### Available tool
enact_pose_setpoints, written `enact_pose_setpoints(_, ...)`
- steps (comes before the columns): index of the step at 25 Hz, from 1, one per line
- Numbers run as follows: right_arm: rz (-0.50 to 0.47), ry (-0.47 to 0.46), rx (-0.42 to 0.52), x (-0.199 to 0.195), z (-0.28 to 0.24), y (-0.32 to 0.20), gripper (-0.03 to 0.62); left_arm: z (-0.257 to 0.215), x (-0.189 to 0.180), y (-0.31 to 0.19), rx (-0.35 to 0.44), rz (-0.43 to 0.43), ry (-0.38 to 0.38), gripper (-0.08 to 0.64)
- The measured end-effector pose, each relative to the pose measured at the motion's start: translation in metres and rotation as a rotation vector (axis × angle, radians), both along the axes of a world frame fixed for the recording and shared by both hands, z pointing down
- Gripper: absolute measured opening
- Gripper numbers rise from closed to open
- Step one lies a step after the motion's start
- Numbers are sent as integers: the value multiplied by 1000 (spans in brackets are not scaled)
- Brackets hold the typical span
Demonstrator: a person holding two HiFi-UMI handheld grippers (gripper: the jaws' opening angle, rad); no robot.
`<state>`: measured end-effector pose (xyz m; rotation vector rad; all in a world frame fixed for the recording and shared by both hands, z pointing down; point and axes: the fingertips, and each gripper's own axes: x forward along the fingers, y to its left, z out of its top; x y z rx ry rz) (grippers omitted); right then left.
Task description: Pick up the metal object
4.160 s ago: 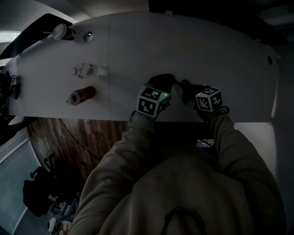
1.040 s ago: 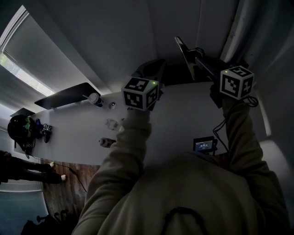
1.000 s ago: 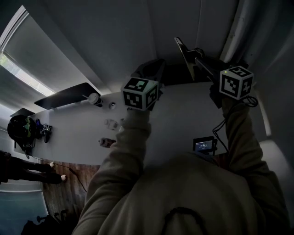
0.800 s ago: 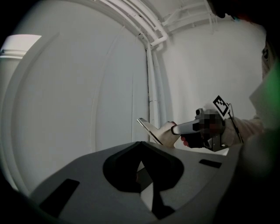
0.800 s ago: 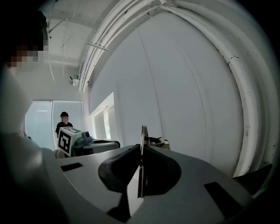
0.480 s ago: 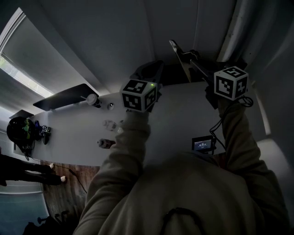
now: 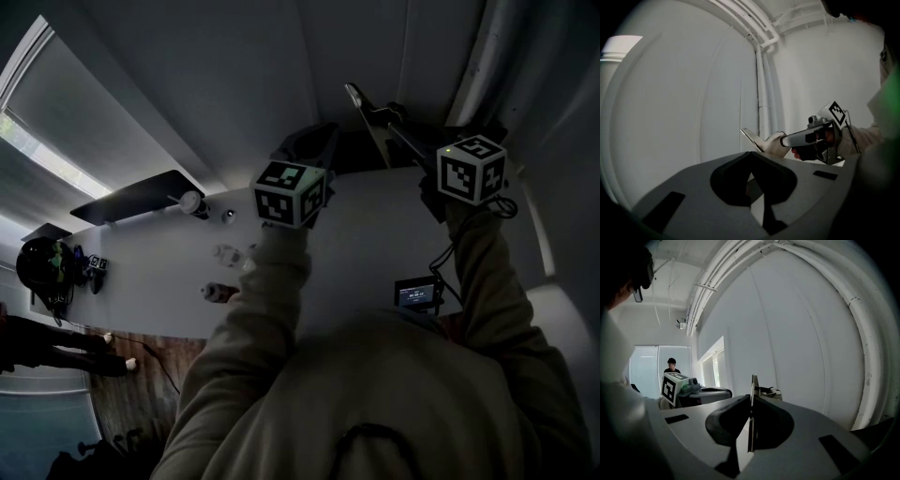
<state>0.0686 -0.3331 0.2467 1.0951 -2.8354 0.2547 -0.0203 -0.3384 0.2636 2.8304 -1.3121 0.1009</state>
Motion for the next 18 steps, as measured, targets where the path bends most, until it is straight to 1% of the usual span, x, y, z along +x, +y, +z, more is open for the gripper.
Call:
enact_pose_setpoints(8,3,-3,3,-1,2,-1,34,1,-1,0,-2,-1,3,3)
enact_pose_setpoints(18,-2,4,-18,-1,8,-1,34,8,-3,0,-18,1,0,3)
